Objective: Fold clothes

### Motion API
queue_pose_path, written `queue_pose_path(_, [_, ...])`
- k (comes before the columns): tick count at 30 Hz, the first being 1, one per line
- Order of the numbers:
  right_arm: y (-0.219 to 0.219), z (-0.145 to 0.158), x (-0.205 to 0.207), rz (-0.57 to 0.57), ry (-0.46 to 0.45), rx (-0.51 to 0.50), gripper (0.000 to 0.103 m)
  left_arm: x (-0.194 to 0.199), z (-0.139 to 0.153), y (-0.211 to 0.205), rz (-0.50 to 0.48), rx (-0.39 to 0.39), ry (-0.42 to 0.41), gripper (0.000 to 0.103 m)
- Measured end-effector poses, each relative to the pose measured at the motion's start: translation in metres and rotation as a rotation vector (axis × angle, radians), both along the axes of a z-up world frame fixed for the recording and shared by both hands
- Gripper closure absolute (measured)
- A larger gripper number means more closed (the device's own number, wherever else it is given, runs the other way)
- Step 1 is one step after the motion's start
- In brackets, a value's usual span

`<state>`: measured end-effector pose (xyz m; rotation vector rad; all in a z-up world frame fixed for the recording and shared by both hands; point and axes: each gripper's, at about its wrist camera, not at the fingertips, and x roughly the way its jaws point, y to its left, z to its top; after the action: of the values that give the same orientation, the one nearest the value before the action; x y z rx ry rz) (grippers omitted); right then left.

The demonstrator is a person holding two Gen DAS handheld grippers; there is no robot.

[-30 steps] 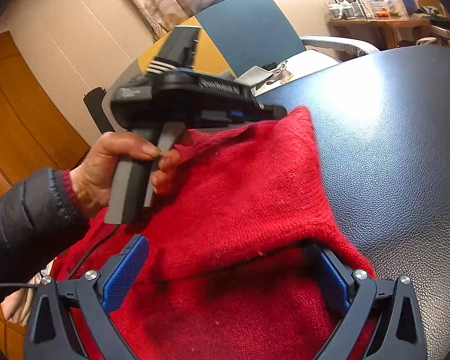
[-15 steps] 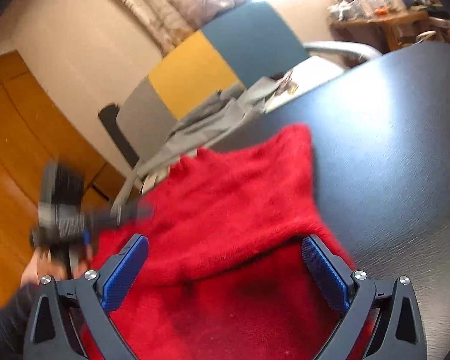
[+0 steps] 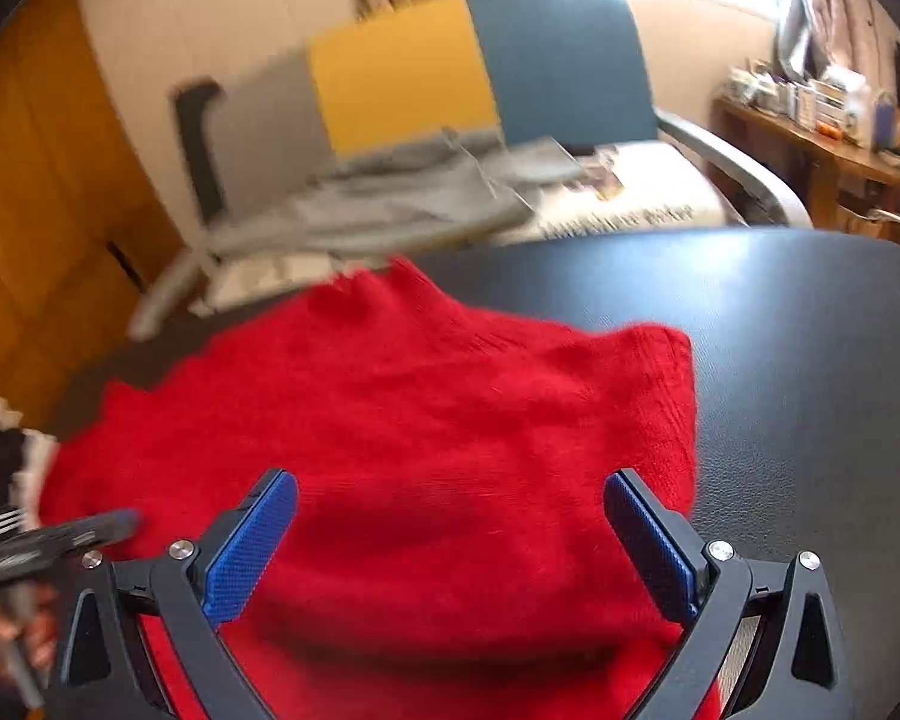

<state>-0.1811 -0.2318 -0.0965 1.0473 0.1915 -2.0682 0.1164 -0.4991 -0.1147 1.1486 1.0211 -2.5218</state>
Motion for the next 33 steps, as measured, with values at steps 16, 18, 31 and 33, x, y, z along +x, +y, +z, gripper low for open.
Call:
queue_pose_path(16, [-0.01, -0.037, 0.003, -0.042, 0.088, 0.194, 0.0, 0.022, 0.022, 0.008, 0.02, -0.114, 0.077, 0.071])
queue_pose_path(18, [-0.012, -0.025, 0.015, -0.013, 0.105, 0.172, 0.0, 0.011, 0.025, 0.01, 0.01, -0.125, 0.074, 0.071])
queue_pose_path(31, [-0.031, -0.046, 0.079, 0.06, 0.102, 0.201, 0.0, 0.04, -0.021, 0.0, 0.051, -0.093, 0.027, 0.08])
queue_pose_path(33, [-0.032, -0.047, 0.082, 0.06, 0.119, 0.207, 0.0, 0.047, -0.028, -0.003, 0.083, -0.061, 0.077, 0.08])
